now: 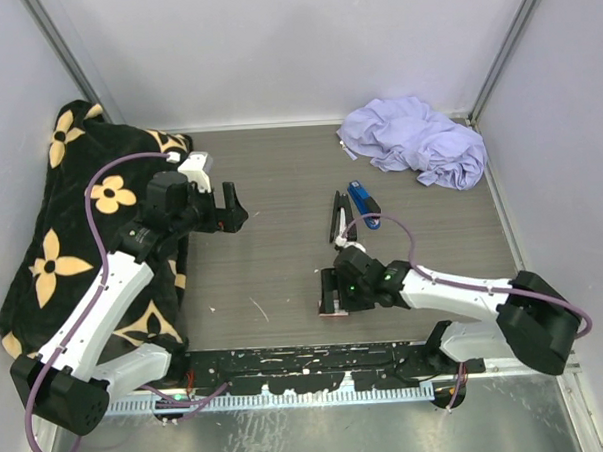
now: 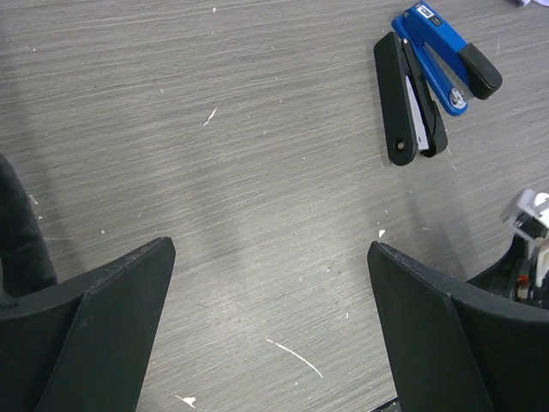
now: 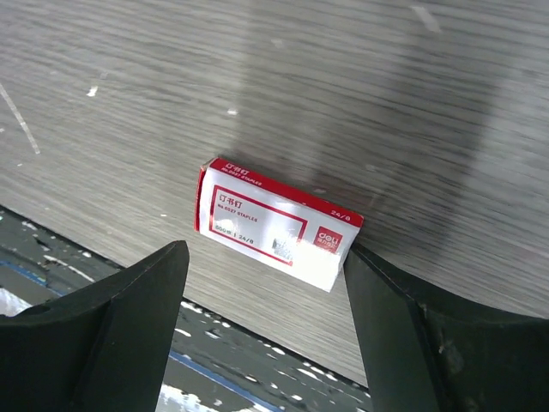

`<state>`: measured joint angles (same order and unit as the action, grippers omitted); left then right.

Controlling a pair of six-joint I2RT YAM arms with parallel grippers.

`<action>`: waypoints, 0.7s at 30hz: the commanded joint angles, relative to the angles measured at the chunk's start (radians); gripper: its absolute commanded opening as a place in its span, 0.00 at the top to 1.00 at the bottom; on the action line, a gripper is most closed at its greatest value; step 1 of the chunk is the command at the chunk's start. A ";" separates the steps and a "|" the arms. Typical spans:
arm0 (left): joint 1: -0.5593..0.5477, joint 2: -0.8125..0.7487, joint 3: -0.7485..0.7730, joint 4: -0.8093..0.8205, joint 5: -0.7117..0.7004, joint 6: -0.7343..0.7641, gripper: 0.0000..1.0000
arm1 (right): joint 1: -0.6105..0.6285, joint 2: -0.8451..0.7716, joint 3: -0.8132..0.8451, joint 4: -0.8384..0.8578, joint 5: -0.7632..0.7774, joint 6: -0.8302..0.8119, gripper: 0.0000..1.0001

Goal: Load the staples into the stapler
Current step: Move the staple box to the center of the board.

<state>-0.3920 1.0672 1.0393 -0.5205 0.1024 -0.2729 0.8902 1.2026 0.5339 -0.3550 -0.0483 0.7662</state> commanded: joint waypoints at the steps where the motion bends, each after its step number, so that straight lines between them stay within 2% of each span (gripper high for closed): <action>1: -0.003 -0.016 0.010 0.044 0.003 0.004 0.02 | 0.077 0.098 0.067 0.088 0.014 0.013 0.21; 4: -0.004 -0.016 0.011 0.041 0.002 0.004 0.02 | 0.137 0.143 0.147 0.051 0.047 -0.067 0.19; 10: -0.004 -0.023 0.016 0.036 -0.007 0.004 0.02 | 0.199 0.151 0.262 -0.112 0.152 -0.378 0.11; 14: -0.004 -0.031 0.019 0.029 -0.018 0.013 0.02 | 0.199 0.222 0.316 -0.117 0.230 -0.497 0.08; 21: -0.004 -0.041 0.021 0.019 -0.056 0.032 0.02 | 0.199 0.301 0.309 0.009 0.123 -0.572 0.08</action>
<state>-0.3927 1.0565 1.0393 -0.5243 0.0692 -0.2649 1.0893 1.4975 0.8360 -0.4198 0.1032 0.2836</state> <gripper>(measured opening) 0.980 0.921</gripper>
